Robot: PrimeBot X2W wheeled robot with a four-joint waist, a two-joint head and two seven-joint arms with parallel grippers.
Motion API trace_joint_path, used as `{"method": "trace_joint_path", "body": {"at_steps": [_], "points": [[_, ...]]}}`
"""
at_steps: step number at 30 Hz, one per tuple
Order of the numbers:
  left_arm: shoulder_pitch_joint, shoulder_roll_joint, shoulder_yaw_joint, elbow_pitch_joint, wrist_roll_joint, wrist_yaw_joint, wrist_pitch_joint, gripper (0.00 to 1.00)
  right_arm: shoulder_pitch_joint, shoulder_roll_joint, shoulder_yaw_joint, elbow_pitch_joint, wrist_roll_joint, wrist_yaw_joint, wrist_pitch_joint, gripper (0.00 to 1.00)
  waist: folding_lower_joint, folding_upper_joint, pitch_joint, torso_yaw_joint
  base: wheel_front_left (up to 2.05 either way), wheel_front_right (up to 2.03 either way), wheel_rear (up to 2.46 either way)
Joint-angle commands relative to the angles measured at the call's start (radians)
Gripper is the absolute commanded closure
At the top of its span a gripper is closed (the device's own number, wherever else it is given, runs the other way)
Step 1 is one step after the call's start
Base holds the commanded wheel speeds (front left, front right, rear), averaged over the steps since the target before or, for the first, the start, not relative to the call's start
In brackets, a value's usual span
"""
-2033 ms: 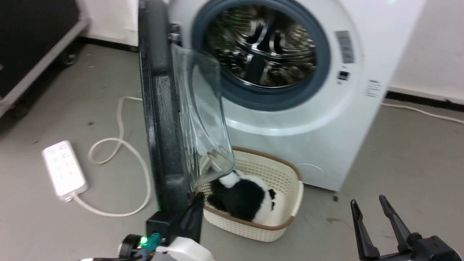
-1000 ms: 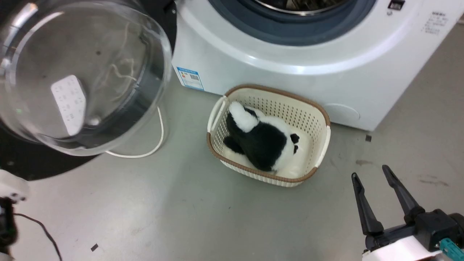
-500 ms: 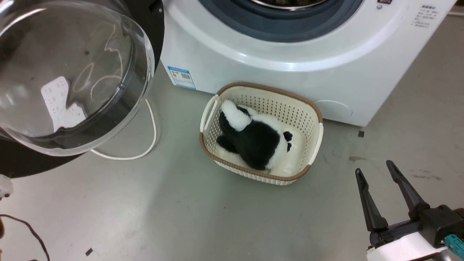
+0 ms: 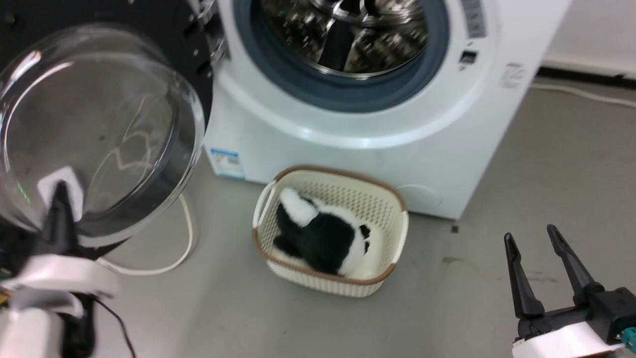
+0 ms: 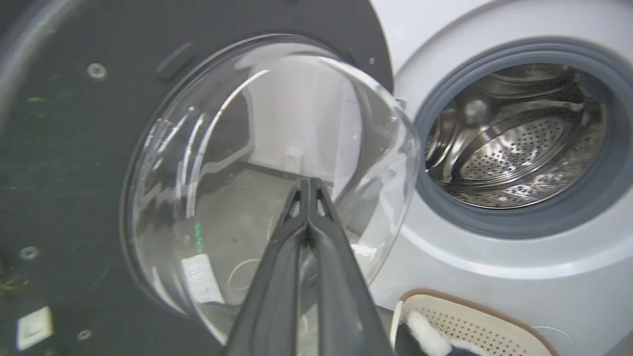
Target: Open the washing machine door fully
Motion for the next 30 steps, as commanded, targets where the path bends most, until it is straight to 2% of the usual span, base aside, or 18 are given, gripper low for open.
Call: {"method": "trace_joint_path", "body": {"at_steps": [1, 8, 17, 18, 19, 20, 30], "points": [[0.048, -0.024, -0.023, -0.059, 0.015, 0.012, -0.005, 1.00, 0.007, 0.008, -0.004, 0.001, -0.008, 0.001, -0.008, 0.00, 0.0002, 0.0000, -0.057, -0.052, 0.00, 0.00, 0.00], [0.185, -0.120, -0.141, -0.221, 0.080, 0.070, 0.015, 1.00, 0.035, 0.015, -0.001, 0.001, -0.012, 0.001, -0.012, 0.00, 0.0002, 0.0000, -0.122, -0.133, 0.00, 0.00, 0.00], [0.285, -0.183, -0.232, -0.255, 0.146, 0.118, 0.009, 1.00, 0.069, 0.016, 0.017, 0.009, 0.023, 0.001, -0.014, 0.00, 0.0002, 0.0000, -0.135, -0.202, 0.00, 0.00, 0.00], [0.291, -0.190, -0.242, -0.255, 0.152, 0.122, 0.008, 0.61, 0.072, 0.016, 0.019, 0.011, 0.026, 0.001, -0.014, 0.00, 0.0002, 0.0000, -0.135, -0.208, 0.00, 0.00, 0.00], [0.291, -0.190, -0.242, -0.255, 0.152, 0.122, 0.008, 0.61, 0.072, 0.016, 0.019, 0.011, 0.026, 0.001, -0.014, 0.00, 0.0002, 0.0000, -0.135, -0.208, 0.00, 0.00, 0.00], [0.305, -0.197, -0.262, -0.251, 0.169, 0.129, 0.007, 0.00, 0.076, 0.016, 0.021, 0.014, 0.032, 0.001, -0.016, 0.00, 0.0002, 0.0000, -0.135, -0.217, 0.00, 0.00, 0.00], [0.339, -0.221, -0.318, -0.216, 0.219, 0.139, -0.002, 0.00, 0.095, 0.016, 0.023, 0.046, 0.060, 0.001, -0.024, 0.00, 0.0002, 0.0000, -0.138, -0.237, 0.00, 0.00, 0.00]]}}
